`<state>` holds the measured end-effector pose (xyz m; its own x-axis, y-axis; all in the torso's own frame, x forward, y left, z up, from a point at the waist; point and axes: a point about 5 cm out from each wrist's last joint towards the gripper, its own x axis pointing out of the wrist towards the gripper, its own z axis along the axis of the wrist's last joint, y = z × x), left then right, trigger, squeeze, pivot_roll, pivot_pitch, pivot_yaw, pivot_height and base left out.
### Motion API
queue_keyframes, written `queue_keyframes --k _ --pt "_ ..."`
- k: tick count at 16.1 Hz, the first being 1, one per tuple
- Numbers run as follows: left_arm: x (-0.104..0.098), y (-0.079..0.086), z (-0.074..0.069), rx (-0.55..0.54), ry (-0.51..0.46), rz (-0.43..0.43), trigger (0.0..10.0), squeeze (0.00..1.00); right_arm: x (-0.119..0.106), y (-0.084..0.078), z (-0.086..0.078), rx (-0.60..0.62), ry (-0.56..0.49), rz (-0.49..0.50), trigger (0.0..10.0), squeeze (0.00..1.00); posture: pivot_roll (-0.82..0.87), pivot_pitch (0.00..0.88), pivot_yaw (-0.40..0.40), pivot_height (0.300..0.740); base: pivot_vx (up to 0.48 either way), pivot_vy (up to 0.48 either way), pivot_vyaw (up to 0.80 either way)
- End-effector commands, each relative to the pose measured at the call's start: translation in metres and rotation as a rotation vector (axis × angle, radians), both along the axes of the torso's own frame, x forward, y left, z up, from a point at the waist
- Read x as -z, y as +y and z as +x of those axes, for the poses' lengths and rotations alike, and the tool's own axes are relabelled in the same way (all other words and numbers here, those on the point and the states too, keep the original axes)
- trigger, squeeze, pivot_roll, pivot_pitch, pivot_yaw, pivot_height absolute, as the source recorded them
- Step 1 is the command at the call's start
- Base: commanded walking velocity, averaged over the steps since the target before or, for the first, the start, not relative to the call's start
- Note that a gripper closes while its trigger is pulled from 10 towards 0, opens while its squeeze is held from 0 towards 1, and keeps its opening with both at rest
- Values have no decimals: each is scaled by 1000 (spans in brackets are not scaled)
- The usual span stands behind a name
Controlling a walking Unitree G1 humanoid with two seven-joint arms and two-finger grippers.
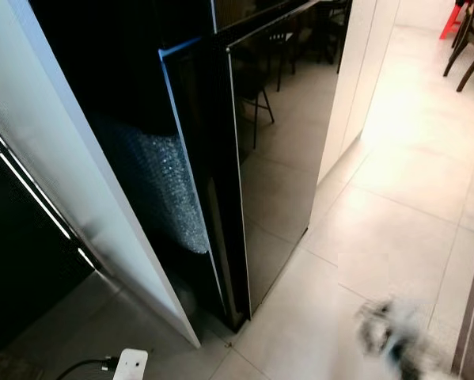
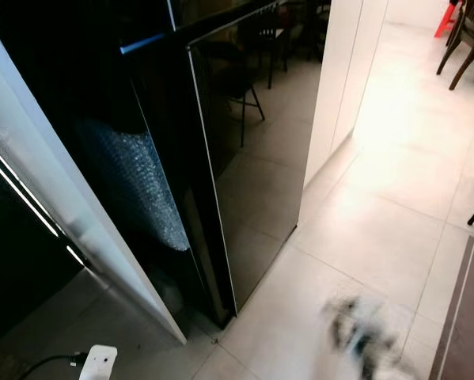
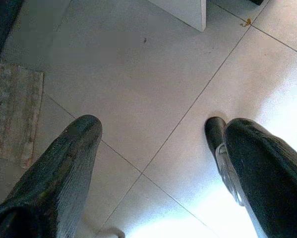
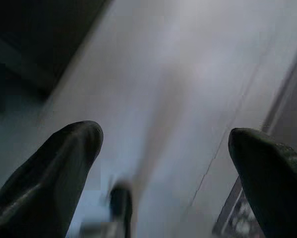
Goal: Restocking fridge
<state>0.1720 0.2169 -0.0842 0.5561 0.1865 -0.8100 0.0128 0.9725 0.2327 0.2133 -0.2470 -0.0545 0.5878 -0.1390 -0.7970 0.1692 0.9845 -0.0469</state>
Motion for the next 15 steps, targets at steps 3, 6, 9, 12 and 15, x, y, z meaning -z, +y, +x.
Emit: queue_keyframes --k 3,6,9,12,15 --pt "4 0 -9 -48 29 -17 10000 0 22 27 -26 -220 102 -5 10000 0 -141 0 30 740 0 0 0" --pt "7 -2 -14 -134 45 -81 10000 0 23 31 -27 -407 148 -71 10000 0 -146 0 22 740 0 0 0" --pt "8 -4 -14 -124 47 -76 10000 0 23 29 -27 -413 130 -71 10000 0 -138 0 10 740 0 0 0" --pt "8 -4 -14 -119 51 -83 10000 0 22 29 -27 -420 124 -78 10000 0 -133 0 20 740 0 0 750" --pt "7 -1 -14 -100 52 -76 10000 0 23 32 -27 -432 132 -73 10000 0 -138 0 28 740 0 0 800"
